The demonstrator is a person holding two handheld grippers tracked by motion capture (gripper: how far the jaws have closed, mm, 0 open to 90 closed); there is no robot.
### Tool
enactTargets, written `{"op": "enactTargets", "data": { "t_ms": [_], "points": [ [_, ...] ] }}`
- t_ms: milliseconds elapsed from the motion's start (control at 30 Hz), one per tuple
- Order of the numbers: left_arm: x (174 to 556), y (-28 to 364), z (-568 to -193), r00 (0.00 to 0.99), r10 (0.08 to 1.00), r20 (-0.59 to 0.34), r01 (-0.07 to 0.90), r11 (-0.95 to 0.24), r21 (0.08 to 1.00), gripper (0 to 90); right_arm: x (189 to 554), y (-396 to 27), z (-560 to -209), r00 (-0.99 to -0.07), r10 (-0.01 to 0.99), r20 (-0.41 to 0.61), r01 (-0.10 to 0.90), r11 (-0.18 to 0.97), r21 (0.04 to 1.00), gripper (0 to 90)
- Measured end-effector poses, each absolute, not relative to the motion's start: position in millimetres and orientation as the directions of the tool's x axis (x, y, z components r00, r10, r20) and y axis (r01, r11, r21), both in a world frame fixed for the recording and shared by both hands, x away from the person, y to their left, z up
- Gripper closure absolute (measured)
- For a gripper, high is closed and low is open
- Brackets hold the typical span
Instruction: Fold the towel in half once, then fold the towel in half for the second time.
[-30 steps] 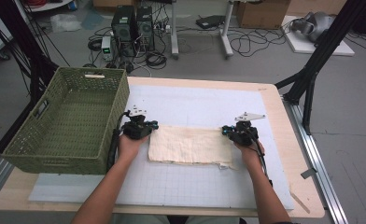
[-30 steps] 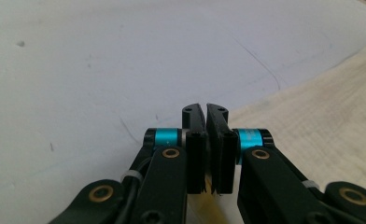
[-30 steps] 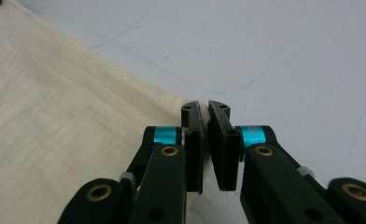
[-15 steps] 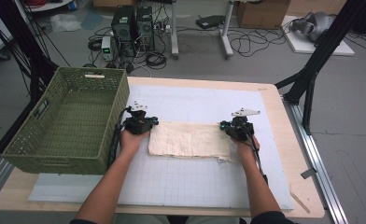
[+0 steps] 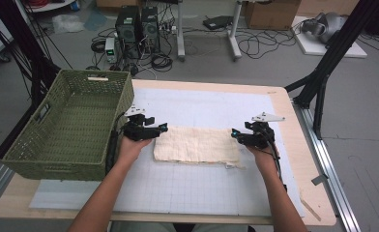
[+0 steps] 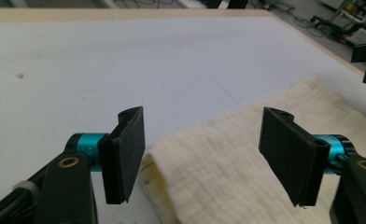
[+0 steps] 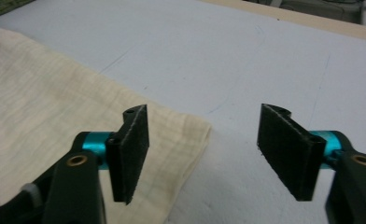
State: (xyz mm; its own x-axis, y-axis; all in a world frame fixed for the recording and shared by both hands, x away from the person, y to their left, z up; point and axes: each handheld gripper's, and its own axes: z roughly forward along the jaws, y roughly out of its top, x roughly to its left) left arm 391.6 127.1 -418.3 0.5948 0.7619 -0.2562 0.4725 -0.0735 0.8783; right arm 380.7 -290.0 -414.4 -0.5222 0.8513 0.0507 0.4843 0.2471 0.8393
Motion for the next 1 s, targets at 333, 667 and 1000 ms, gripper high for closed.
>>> {"op": "enactTargets", "data": {
  "t_ms": [333,667,1000],
  "points": [
    [368,127,-410,0.655,0.717,-0.24,0.397,-0.057,0.916,22.6,347,-311,-401,-0.586,0.808,0.067,0.412,0.226,0.883,11.8],
    [367,126,-417,0.655,0.714,-0.25,0.411,-0.059,0.91,23.2,348,-304,-404,-0.619,0.785,0.028,0.421,0.301,0.856,11.8],
    [369,127,-419,0.639,0.725,-0.256,0.422,-0.053,0.905,23.1,349,-307,-404,-0.611,0.79,0.054,0.436,0.279,0.856,11.8]
  ]
}}
